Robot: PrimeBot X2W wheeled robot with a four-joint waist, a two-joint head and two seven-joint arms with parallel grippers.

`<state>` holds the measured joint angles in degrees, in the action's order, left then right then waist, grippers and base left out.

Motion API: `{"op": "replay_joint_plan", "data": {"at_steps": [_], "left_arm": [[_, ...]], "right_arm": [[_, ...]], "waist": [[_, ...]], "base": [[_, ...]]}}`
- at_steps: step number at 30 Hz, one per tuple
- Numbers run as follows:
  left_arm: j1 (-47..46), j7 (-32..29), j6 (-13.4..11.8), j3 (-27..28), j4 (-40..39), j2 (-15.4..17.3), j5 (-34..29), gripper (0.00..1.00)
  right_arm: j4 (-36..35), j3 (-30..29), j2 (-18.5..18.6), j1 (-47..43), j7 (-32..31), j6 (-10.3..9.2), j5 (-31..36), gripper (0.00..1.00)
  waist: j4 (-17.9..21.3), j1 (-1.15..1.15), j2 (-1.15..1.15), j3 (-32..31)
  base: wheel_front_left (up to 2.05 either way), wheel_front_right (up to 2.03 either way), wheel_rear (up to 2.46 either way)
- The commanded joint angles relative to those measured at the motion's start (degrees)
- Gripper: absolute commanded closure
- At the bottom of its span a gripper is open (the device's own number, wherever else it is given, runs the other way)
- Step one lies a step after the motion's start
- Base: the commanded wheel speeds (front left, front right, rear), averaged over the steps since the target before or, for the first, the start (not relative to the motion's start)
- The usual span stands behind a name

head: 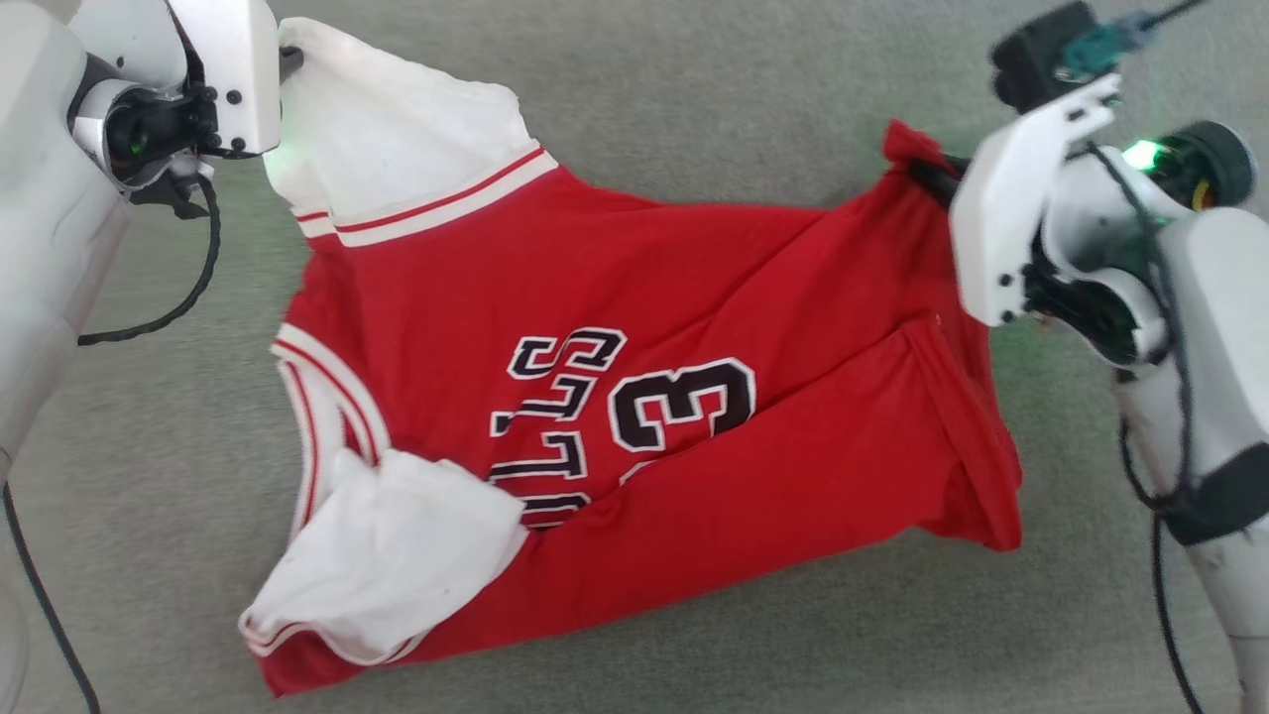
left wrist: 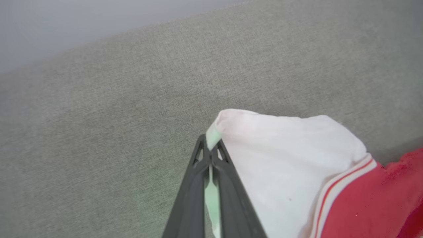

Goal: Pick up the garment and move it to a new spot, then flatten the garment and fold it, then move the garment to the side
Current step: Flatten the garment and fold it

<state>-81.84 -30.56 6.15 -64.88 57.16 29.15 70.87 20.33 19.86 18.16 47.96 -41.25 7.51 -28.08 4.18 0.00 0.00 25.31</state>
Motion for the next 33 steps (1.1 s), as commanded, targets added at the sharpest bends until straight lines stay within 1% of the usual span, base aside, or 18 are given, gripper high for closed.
{"op": "replay_joint_plan", "data": {"at_steps": [1,4,10,15,18,21,22,24,27,33], "left_arm": [[-0.2,0.6,0.4,0.3,0.0,0.3,0.1,1.00],[0.4,1.5,0.7,0.8,-0.7,0.3,0.9,1.00],[2.0,1.6,1.2,0.9,-4.2,1.3,2.2,1.00],[4.1,0.8,1.3,0.5,-9.9,3.6,2.6,1.00],[6.1,-0.5,0.1,0.1,-14.5,5.4,3.1,1.00],[8.3,-1.7,-2.5,-0.2,-20.5,8.1,3.6,1.00],[8.3,-1.7,-2.5,-0.2,-20.5,8.1,3.6,1.00],[10.3,-2.4,-4.9,-0.6,-25.8,10.2,3.8,1.00],[13.1,-3.9,-9.6,-1.1,-35.0,14.3,4.0,1.00],[19.5,-6.4,-20.2,-2.3,-55.0,23.2,5.4,1.00]], "right_arm": [[-0.4,-0.3,0.5,-1.0,0.5,-0.04,-0.2,1.00],[-1.4,-0.7,1.9,-2.3,1.3,-0.04,-0.9,1.00],[-4.2,-1.0,5.3,-5.1,3.8,-0.04,-2.4,1.00],[-7.7,-1.1,8.5,-7.8,5.6,-0.04,-3.5,1.00],[-10.2,-1.3,10.1,-10.3,6.2,-0.04,-4.4,1.00],[-12.7,-1.8,11.8,-13.0,6.4,-0.04,-5.4,1.00],[-12.7,-1.8,11.8,-13.0,6.4,-0.04,-5.4,1.00],[-14.8,-2.0,12.7,-15.0,6.4,-0.04,-6.2,1.00],[-17.8,-2.7,14.3,-18.2,6.4,-0.04,-6.9,1.00],[-23.6,-4.4,16.8,-25.4,6.1,-0.04,-8.7,1.00]], "waist": [[-1.3,0.00,0.00,-1.4],[-2.6,0.00,0.00,-2.8],[-5.1,0.00,0.00,-5.7],[-6.6,0.00,0.00,-7.8],[-7.2,0.00,0.00,-9.1],[-7.7,0.00,0.00,-10.1],[-7.7,0.00,0.00,-10.1],[-7.9,0.00,0.00,-10.8],[-8.2,0.00,0.00,-11.5],[-8.7,0.00,0.00,-12.4]], "base": [[0.00,0.00,0.00],[0.00,0.00,0.00],[0.00,0.00,0.00],[0.00,0.00,0.00],[0.00,0.00,0.00],[0.00,0.00,0.00],[0.00,0.00,0.00],[0.00,0.00,0.00],[0.00,0.00,0.00],[0.00,0.00,0.00]]}}
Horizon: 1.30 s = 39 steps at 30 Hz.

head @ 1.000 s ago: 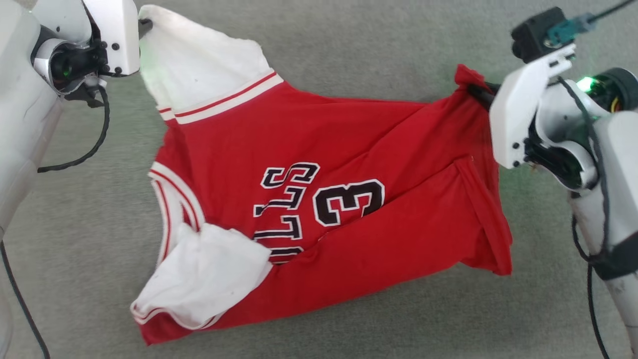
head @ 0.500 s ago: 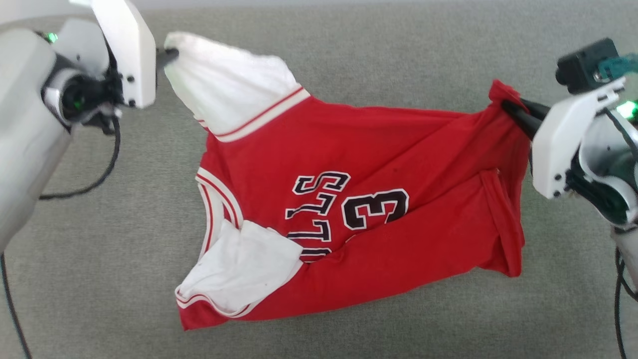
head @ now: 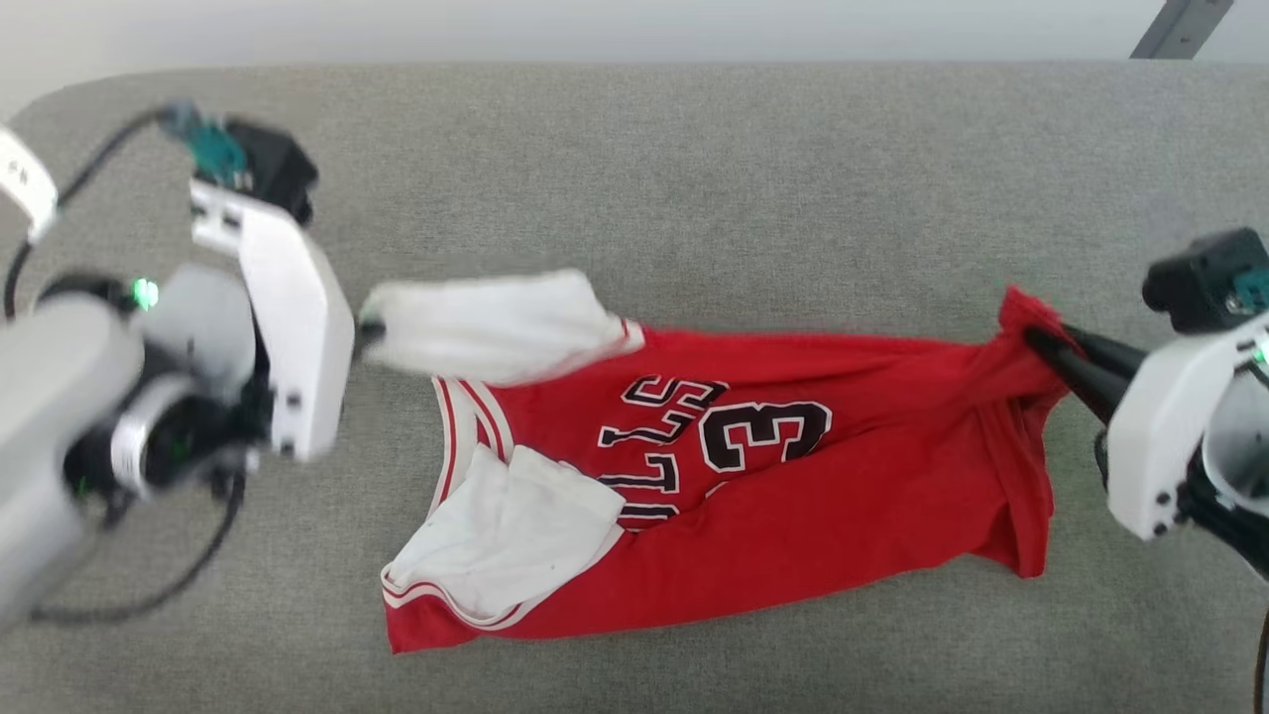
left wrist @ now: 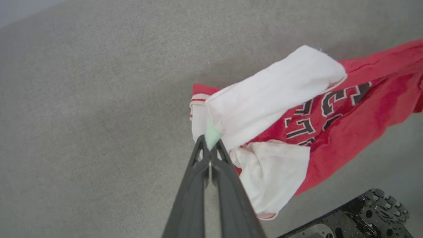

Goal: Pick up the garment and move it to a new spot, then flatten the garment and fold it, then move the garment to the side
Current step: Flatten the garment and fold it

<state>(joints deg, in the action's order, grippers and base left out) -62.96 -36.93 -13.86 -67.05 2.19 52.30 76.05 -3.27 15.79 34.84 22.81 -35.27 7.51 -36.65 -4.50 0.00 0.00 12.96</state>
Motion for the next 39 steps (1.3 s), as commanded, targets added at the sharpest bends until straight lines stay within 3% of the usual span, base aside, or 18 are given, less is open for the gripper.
{"op": "replay_joint_plan", "data": {"at_steps": [1,7,10,14,15,16,17,18,19,20,21,22,30,39], "left_arm": [[1.9,-0.4,-2.1,-0.2,-3.1,1.4,0.9,1.00],[9.3,0.4,-10.6,-1.8,-16.7,7.2,2.7,1.00],[13.1,2.1,-11.7,-2.6,-18.6,7.7,4.0,1.00],[17.2,4.9,-10.1,-3.3,-15.7,5.7,5.0,1.00],[18.0,5.5,-9.5,-3.5,-14.1,5.1,5.2,1.00],[18.5,6.1,-8.7,-3.6,-12.5,4.3,5.2,1.00],[19.0,7.0,-7.9,-3.4,-10.8,3.3,5.7,1.00],[19.6,7.7,-7.1,-3.4,-9.0,2.3,5.9,0.87],[20.1,8.2,-6.1,-3.5,-7.3,1.6,5.9,0.81],[20.5,8.9,-5.3,-3.4,-5.6,0.9,6.4,0.58],[20.9,9.6,-4.8,-3.2,-4.1,0.4,6.5,0.07],[21.3,10.2,-4.0,-3.2,-2.9,0.0,6.6,0.00],[25.3,17.9,-1.8,-0.8,-1.1,-0.1,7.7,0.00],[30.0,33.9,-0.9,3.7,-5.5,3.3,5.3,0.00]], "right_arm": [[-0.6,-0.7,0.5,-1.6,0.1,-0.05,-0.5,1.00],[-2.5,-2.5,-0.1,-8.6,-1.0,-0.04,-1.9,1.00],[-1.7,-2.8,-0.8,-11.2,-1.2,-0.04,-2.5,1.00],[0.8,-1.6,-2.3,-12.7,-1.6,-0.04,-2.5,1.00],[1.4,-1.3,-2.8,-12.4,-1.3,-0.04,-2.6,0.86],[2.3,-1.0,-3.2,-11.8,-1.1,-0.04,-2.8,0.65],[3.1,-0.5,-3.2,-11.3,-1.1,-0.04,-2.4,0.53],[3.5,0.1,-3.2,-11.0,-0.9,-0.04,-2.3,0.07],[4.1,0.4,-3.6,-10.7,-0.9,-0.04,-2.5,0.00],[4.4,0.9,-3.6,-10.4,-0.9,-0.04,-2.6,0.00],[4.6,1.2,-3.6,-10.2,-1.0,-0.04,-2.8,0.00],[4.7,1.4,-3.6,-10.1,-1.3,-0.04,-3.0,0.00],[1.2,-1.6,-3.3,-12.5,-3.8,-0.04,-5.7,0.00],[-0.3,-11.1,-5.3,-14.4,-6.5,-0.04,-3.7,0.00]], "waist": [[-0.1,0.00,0.00,-0.2],[-0.1,0.00,0.00,-0.8],[-0.1,0.00,0.00,-0.8],[-0.1,0.00,0.00,-0.8],[0.0,0.00,0.00,-0.8],[0.1,0.00,0.00,-0.8],[0.2,0.00,0.00,-0.9],[0.2,0.00,0.00,-1.0],[0.2,0.00,0.00,-1.1],[0.3,0.00,0.00,-1.3],[0.4,0.00,0.00,-1.5],[0.5,0.00,0.00,-1.7],[0.7,0.00,0.00,-3.4],[-0.1,0.00,0.00,-3.1]], "base": [[0.00,0.00,0.00],[0.00,0.00,0.00],[0.00,0.00,0.00],[0.00,0.00,0.00],[0.00,0.00,0.00],[0.00,0.00,0.00],[0.00,0.00,0.00],[0.00,0.00,0.00],[0.00,0.00,0.00],[0.00,0.00,0.00],[0.00,0.00,0.00],[0.00,0.00,0.00],[0.00,0.00,0.00],[0.00,0.00,0.00]]}}
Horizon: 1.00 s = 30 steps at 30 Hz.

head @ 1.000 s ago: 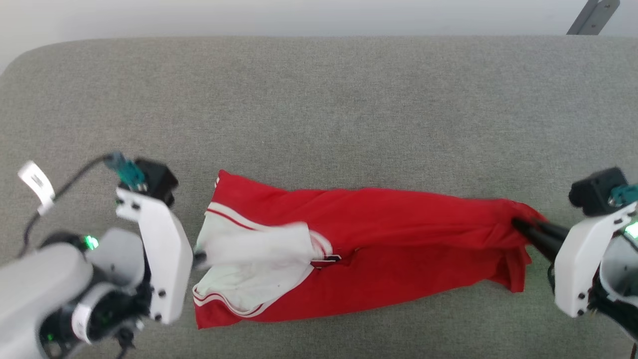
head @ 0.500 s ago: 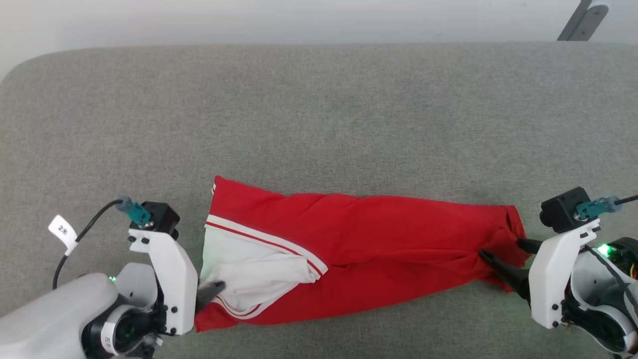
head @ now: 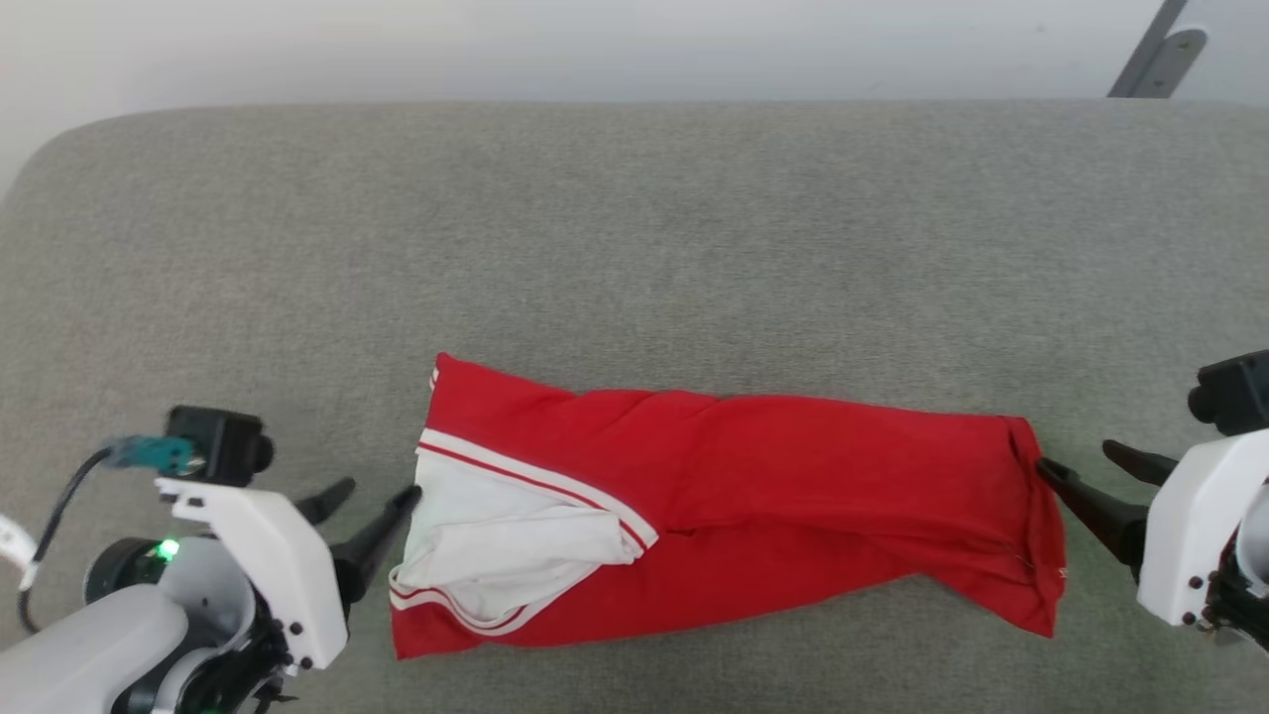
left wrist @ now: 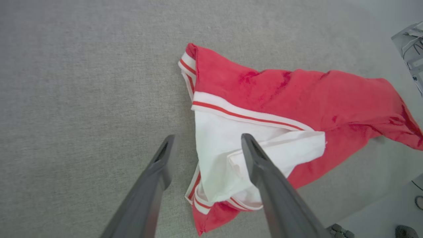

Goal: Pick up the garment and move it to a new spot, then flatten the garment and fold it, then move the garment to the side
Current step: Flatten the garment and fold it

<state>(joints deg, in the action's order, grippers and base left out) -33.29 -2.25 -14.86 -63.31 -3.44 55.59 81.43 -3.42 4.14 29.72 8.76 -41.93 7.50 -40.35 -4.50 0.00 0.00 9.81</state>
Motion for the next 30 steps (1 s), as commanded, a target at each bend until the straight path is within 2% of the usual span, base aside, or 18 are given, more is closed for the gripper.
{"op": "replay_joint_plan", "data": {"at_steps": [1,9,18,23,25,26,27,30], "left_arm": [[0.9,1.1,0.4,0.4,-0.3,0.2,-0.8,0.00],[5.0,13.6,0.9,3.1,-0.2,0.9,-3.0,0.00],[11.2,17.4,2.6,8.3,2.6,-1.9,-3.8,0.00],[16.0,17.4,4.3,17.3,5.2,-6.4,-8.6,0.00],[18.3,17.4,5.0,21.6,6.2,-8.0,-12.4,0.00],[19.6,17.4,5.8,23.5,6.4,-9.2,-13.7,0.00],[20.8,17.4,6.3,25.3,6.7,-10.4,-15.6,0.00],[24.4,17.5,7.8,30.8,7.6,-13.1,-20.3,0.00]], "right_arm": [[0.0,-0.2,-0.5,-0.6,-0.4,-0.02,0.2,0.00],[4.4,-4.1,-3.3,-0.4,-4.6,-0.02,1.0,0.00],[14.0,-0.9,-5.4,4.1,-6.1,-0.02,-0.2,0.00],[20.9,3.2,-6.5,6.6,-7.5,-0.02,-1.6,0.00],[23.2,4.9,-7.2,7.5,-8.6,-0.01,-3.0,0.00],[23.8,6.1,-7.1,7.9,-8.7,0.00,-3.3,0.74],[24.7,6.4,-7.0,8.2,-8.5,0.00,-4.0,1.00],[25.2,6.8,-6.4,9.6,-8.1,-0.02,-6.7,1.00]], "waist": [[-0.3,0.00,0.00,0.2],[-2.9,0.00,0.00,1.4],[-5.6,0.00,0.00,2.4],[-6.8,0.00,0.00,2.5],[-7.0,0.00,0.00,2.4],[-7.2,0.00,0.00,2.3],[-7.4,0.00,0.00,2.2],[-7.6,0.00,0.00,1.8]], "base": [[0.00,0.00,0.00],[0.00,0.00,0.00],[0.00,0.00,0.00],[0.00,0.00,0.00],[0.00,0.00,0.00],[0.00,0.00,0.00],[0.00,0.00,0.00],[0.00,0.00,0.00]]}}
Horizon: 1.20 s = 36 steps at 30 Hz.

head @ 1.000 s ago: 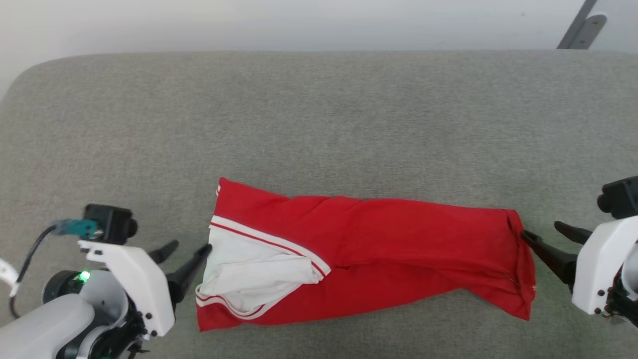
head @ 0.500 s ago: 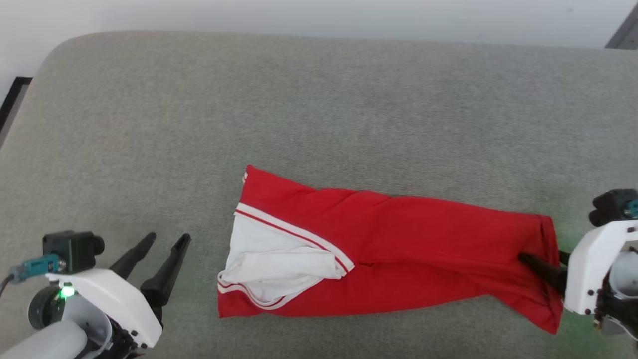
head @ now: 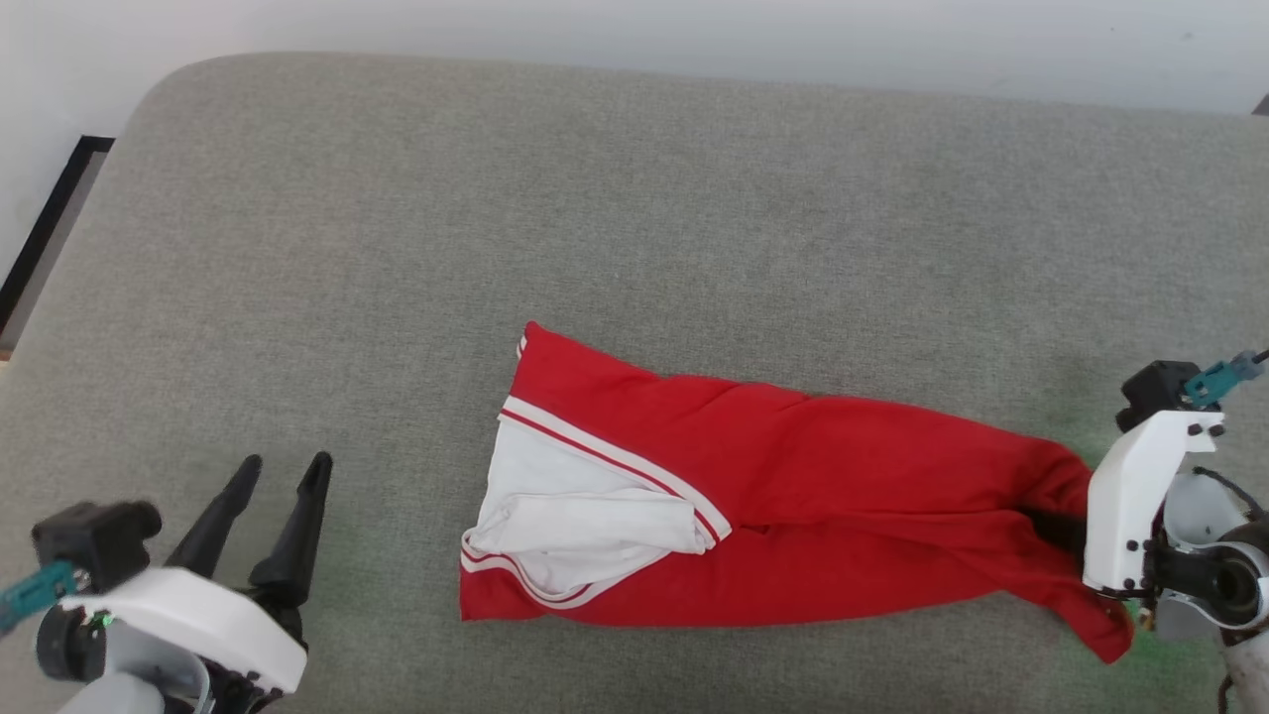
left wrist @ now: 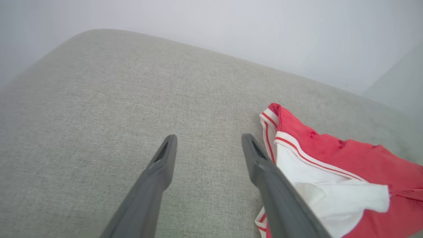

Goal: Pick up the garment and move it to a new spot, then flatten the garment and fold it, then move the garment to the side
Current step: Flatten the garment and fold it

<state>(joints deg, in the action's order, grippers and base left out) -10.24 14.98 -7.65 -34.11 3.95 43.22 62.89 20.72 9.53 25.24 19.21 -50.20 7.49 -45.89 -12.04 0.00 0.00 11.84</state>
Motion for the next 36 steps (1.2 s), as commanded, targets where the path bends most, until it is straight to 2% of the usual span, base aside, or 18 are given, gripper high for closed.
{"op": "replay_joint_plan", "data": {"at_steps": [1,5,6,12,18,22,26,30,33,36], "left_arm": [[2.2,0.2,1.0,3.7,0.3,-1.7,-3.4,0.00],[6.7,0.2,3.4,11.7,0.3,-6.4,-9.0,0.00],[6.7,0.2,3.4,11.7,0.3,-6.4,-9.0,0.00],[11.8,0.2,7.9,21.2,0.5,-13.6,-16.7,0.00],[13.8,0.2,12.2,27.0,1.5,-20.8,-23.2,0.00],[13.7,0.2,13.8,29.3,2.2,-25.1,-26.4,0.00],[12.9,0.2,14.8,30.4,3.0,-27.7,-28.4,0.00],[12.2,0.2,15.1,30.8,3.7,-29.2,-29.5,0.00],[11.9,0.2,15.2,30.9,3.5,-29.8,-30.0,0.00],[12.5,0.2,15.1,30.8,3.0,-29.5,-29.7,0.00]], "right_arm": [[1.1,1.2,-1.5,-0.4,0.3,-0.01,-2.0,1.00],[-0.7,0.4,0.1,0.4,0.0,-0.01,-6.2,1.00],[-0.7,0.4,0.1,0.4,0.0,-0.01,-6.2,1.00],[-1.3,-1.4,3.6,-0.4,1.2,-0.01,-7.6,1.00],[0.4,-4.1,7.3,-0.7,2.5,-0.02,-6.9,1.00],[2.7,-6.4,9.6,-0.1,3.4,-0.02,-5.5,1.00],[5.8,-8.4,11.9,0.9,4.5,-0.02,-1.8,1.00],[8.3,-9.6,12.4,2.3,3.7,-0.02,1.0,1.00],[7.1,-10.1,12.2,1.9,2.9,-0.02,1.9,1.00],[3.0,-10.2,11.6,0.1,1.9,-0.01,1.0,1.00]], "waist": [[-0.1,0.00,0.00,-0.4],[0.1,0.00,0.00,-1.1],[0.1,0.00,0.00,-1.1],[0.7,0.00,0.00,-2.2],[1.5,0.00,0.00,-3.5],[2.0,0.00,0.00,-4.2],[2.7,0.00,0.00,-4.5],[3.3,0.00,0.00,-4.7],[3.5,0.00,0.00,-5.1],[3.6,0.00,0.00,-5.4]], "base": [[0.00,0.00,0.00],[0.00,0.00,0.00],[0.00,0.00,0.00],[0.00,0.00,0.00],[0.00,0.00,0.00],[0.00,0.00,0.00],[0.00,0.00,0.00],[0.00,0.00,0.00],[0.00,0.00,0.00],[0.00,0.00,0.00]]}}
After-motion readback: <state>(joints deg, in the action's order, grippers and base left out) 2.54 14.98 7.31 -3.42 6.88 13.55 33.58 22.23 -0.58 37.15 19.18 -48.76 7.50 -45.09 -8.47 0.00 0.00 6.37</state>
